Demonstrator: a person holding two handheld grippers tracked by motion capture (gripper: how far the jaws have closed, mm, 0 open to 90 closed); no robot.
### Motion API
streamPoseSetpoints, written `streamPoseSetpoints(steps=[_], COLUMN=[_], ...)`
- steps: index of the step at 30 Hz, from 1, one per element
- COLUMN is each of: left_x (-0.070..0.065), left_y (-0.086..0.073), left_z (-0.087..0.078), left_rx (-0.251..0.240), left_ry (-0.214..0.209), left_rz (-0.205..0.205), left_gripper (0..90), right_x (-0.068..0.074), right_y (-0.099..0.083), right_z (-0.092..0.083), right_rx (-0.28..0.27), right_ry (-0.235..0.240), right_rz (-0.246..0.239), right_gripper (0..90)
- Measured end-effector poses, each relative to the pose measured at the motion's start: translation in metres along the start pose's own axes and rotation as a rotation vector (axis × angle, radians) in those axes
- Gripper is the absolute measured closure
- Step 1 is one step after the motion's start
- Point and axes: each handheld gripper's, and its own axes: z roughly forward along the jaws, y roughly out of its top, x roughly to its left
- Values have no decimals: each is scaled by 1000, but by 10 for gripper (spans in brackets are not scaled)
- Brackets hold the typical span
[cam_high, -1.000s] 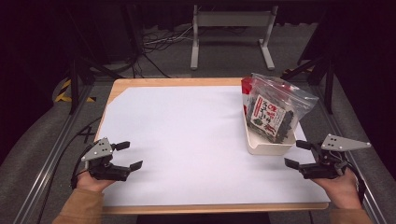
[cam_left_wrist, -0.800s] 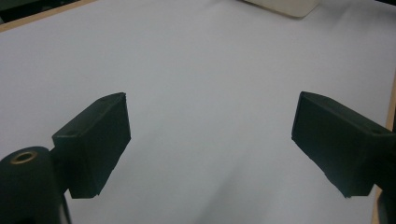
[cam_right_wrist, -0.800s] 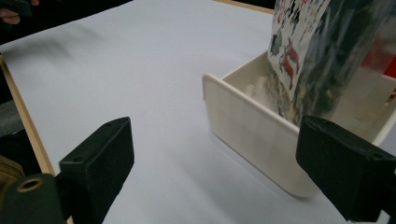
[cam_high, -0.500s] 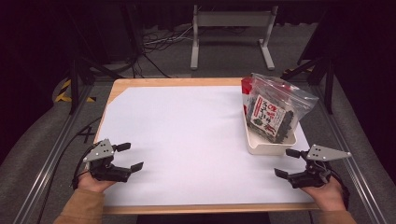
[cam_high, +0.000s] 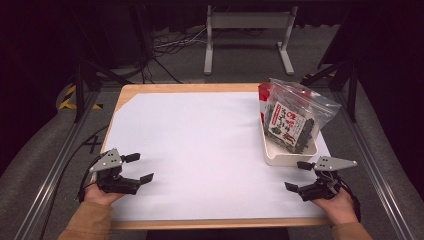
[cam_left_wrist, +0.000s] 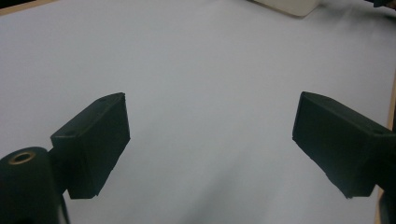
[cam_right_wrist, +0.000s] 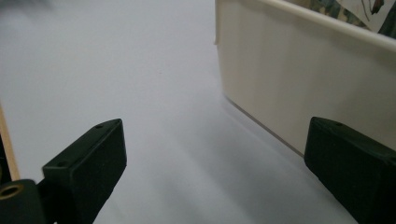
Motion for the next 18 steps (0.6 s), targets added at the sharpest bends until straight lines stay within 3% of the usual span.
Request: streamPoseSetpoints(steps=[12, 18], left_x=[1, 2], left_y=[-1, -1], left_z=[3, 3], left_rx=[7, 12], left_ry=[3, 6], left_rz=[-7, -4], left_gripper=[114, 112], right_x=[1, 1], right_y=[-1, -1], right_z=[14, 13], right_rx=[72, 60], right_ry=[-16, -6], right_rz=[-21, -14], right_gripper=[52, 49])
